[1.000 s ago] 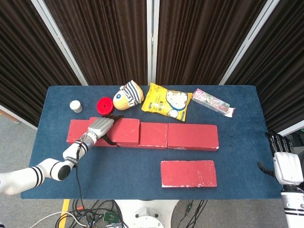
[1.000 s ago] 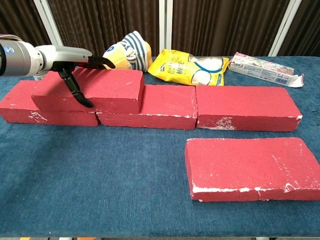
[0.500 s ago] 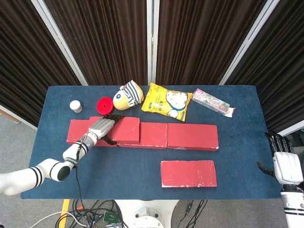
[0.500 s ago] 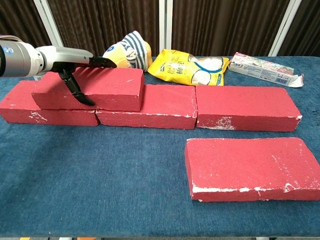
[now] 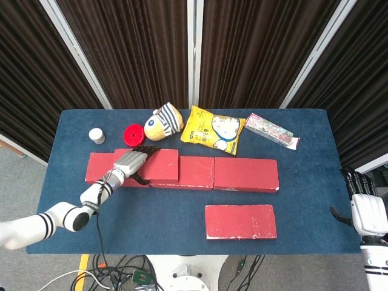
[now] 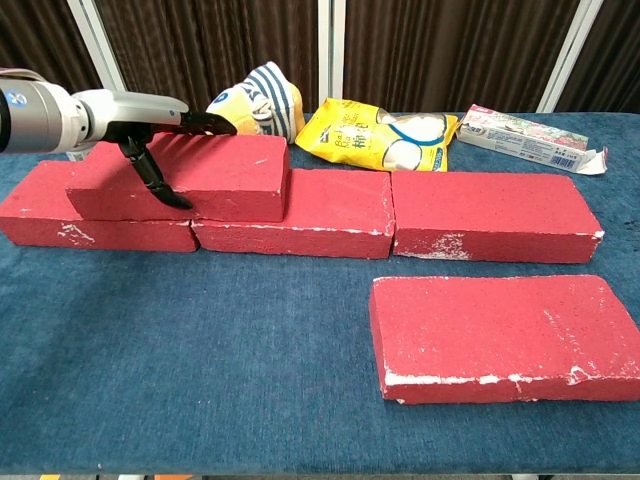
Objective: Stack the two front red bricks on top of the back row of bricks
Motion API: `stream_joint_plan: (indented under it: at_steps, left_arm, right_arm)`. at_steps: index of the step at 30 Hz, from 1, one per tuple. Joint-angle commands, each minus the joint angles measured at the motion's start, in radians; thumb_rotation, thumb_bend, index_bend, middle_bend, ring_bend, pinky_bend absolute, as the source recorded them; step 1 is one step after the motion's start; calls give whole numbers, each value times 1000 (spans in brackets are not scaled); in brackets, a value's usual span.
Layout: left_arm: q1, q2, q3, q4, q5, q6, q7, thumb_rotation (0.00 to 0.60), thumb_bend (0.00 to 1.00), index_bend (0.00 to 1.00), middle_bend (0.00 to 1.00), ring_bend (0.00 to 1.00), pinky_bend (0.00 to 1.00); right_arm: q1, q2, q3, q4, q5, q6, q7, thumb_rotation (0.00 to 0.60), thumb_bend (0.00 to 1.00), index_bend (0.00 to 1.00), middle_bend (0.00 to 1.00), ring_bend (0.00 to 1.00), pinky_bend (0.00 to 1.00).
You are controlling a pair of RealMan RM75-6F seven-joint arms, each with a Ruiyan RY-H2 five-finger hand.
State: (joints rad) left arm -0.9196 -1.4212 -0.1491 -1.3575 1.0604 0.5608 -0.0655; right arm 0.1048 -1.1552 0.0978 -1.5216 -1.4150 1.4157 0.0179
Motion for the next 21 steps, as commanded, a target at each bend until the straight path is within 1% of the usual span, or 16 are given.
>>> stream_joint_plan:
  at_steps: [1,12,21]
  left_arm:
    - [2,2,1,-4,7,0,-7,600,153,16,0,0,0]
    - [13,14,-4,-11,81,5,-64,600,153,16,0,0,0]
    - [10,16,-2,-7,95,-3,-79,600,154,16,0,0,0]
  right_arm:
    - [0,0,0,1,0,-2,2,600,150,0,0,0,0]
    - [-3,4,1,-4,3,3,4,600,150,0,0,0,0]
    - [-3,1,1,1,6,0,9,600,151,0,0,0,0]
